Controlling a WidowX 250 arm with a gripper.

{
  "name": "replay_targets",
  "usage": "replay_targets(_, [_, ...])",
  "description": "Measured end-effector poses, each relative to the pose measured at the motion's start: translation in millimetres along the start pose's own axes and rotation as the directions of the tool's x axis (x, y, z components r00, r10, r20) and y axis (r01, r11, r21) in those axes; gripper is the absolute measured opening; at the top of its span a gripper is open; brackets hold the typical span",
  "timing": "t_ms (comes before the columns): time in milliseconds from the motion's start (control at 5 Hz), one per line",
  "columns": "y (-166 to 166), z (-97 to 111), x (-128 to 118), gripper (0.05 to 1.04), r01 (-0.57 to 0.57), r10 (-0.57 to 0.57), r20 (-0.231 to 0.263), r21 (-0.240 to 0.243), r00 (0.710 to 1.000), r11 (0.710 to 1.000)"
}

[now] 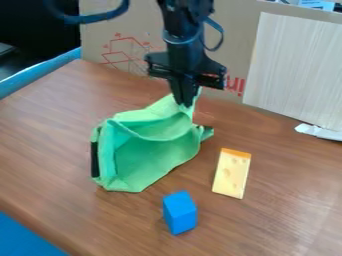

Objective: Fold the cloth from bottom left to top right

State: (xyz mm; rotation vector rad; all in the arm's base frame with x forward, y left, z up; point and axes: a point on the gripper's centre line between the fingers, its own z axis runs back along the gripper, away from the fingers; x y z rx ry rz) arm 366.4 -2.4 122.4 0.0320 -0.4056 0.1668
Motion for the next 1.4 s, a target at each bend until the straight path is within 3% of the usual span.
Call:
replay_targets(200, [-17.0, -17.5, 1.9, 0.2, 0.008, -0.008, -0.017, -0.017, 1.0, 1.0])
replay_targets(400, [-32.6, -32.0, 2.1, 0.446, 0.018, -0.019, -0.038, -0.035, 0.999, 0.999])
replay_targets(600, [-49.3, -32.1, 7.1, 0.751, 0.049, -0.053, -0.034, -0.119, 0.998, 0.992])
replay_targets(800, [-66.0, -28.8, 3.6, 0.987, 0.152, -0.163, -0.028, -0.242, 0.986, 0.958])
replay_targets(1000, [-63.2, -16.3, 2.7, 1.0, 0.307, -0.329, -0.003, -0.349, 0.944, 0.885])
replay_targets(1200, [-42.3, 15.5, -3.3, 1.0, 0.501, -0.536, -0.043, -0.302, 0.843, 0.811])
replay_targets(1400, [4.9, 30.7, -24.8, 1.0, 0.589, -0.617, -0.115, -0.205, 0.778, 0.781])
